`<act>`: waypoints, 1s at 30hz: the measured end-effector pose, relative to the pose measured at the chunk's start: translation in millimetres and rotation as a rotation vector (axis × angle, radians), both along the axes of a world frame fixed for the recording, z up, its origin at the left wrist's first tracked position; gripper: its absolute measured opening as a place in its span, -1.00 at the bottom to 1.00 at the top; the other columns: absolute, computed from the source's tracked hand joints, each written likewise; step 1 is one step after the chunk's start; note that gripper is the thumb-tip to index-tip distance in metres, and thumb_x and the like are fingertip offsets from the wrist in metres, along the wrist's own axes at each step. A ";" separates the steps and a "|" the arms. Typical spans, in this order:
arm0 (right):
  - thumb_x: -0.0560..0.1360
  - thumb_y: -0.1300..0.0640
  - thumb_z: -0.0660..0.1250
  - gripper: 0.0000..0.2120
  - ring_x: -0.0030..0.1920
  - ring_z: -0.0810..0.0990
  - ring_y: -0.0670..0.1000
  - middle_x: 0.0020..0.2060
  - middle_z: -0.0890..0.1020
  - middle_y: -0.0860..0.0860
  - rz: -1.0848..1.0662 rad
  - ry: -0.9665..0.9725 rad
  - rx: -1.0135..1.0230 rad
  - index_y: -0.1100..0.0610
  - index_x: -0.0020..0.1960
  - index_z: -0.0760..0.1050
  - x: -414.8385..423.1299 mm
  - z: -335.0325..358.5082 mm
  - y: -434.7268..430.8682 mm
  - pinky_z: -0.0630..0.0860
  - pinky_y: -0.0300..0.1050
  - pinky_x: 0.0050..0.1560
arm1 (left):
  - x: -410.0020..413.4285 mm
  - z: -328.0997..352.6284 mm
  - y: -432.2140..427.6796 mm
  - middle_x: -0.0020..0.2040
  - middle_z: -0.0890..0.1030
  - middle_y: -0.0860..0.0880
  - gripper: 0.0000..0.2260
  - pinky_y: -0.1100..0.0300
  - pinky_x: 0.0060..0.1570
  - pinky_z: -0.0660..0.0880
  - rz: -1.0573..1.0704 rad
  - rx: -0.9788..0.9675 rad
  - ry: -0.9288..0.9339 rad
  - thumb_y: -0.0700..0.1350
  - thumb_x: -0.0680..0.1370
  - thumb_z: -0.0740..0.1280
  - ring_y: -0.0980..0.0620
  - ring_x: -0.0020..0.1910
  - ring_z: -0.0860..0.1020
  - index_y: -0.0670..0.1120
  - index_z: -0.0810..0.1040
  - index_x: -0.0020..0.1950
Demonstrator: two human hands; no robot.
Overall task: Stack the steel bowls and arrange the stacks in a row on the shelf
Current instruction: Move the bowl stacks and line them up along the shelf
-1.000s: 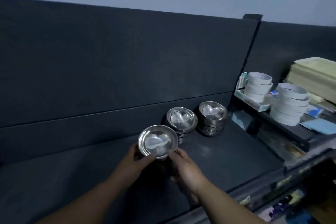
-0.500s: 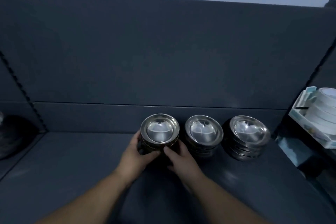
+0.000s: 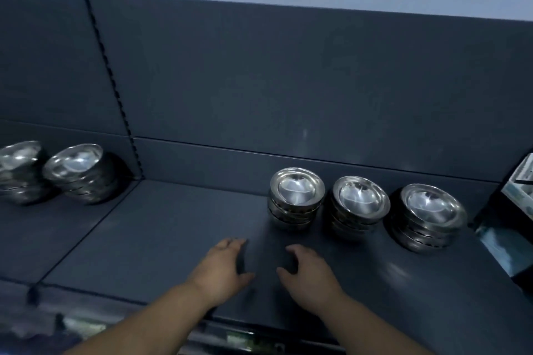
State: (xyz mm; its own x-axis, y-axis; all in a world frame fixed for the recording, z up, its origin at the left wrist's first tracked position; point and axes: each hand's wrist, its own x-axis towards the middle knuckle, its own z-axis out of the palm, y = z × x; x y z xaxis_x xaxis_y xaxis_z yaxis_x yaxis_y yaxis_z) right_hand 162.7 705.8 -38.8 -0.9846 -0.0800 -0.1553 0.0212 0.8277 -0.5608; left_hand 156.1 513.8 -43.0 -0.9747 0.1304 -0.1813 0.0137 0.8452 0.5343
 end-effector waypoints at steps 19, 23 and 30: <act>0.46 -0.15 0.29 -0.41 0.27 0.48 0.05 0.33 0.48 0.00 0.568 -0.139 0.107 -0.04 0.44 0.29 187.5 4.4 -371.2 0.45 -0.13 0.24 | 323.4 14.6 -381.2 0.44 0.33 -0.06 -0.33 0.25 0.32 0.26 0.573 -0.203 -0.087 0.13 0.49 0.34 -0.01 0.40 0.35 -0.02 0.18 0.51; 0.49 -0.15 0.28 -0.37 0.30 0.45 0.06 0.37 0.42 0.02 0.677 -0.146 0.156 -0.03 0.49 0.21 196.4 0.5 -427.7 0.45 -0.12 0.18 | 357.4 8.1 -432.8 0.44 0.32 -0.04 -0.34 0.22 0.31 0.31 0.676 -0.208 -0.132 0.16 0.50 0.33 0.00 0.39 0.36 -0.01 0.19 0.51; 0.49 -0.12 0.30 -0.47 0.22 0.50 0.03 0.25 0.50 0.00 0.698 -0.024 0.125 -0.02 0.41 0.31 133.1 7.6 -498.9 0.46 -0.17 0.10 | 322.8 9.3 -503.5 0.45 0.32 -0.01 -0.38 0.22 0.30 0.33 0.773 -0.230 -0.091 0.15 0.50 0.33 0.03 0.38 0.37 0.01 0.22 0.49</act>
State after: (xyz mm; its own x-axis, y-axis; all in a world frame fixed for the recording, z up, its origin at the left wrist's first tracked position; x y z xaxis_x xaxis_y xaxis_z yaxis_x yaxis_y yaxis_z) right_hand 295.8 206.9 -31.2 -0.7061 -0.6713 -0.2253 -0.5267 0.7106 -0.4665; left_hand 478.9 10.3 -33.8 -0.7543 -0.6239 -0.2042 -0.6539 0.6867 0.3174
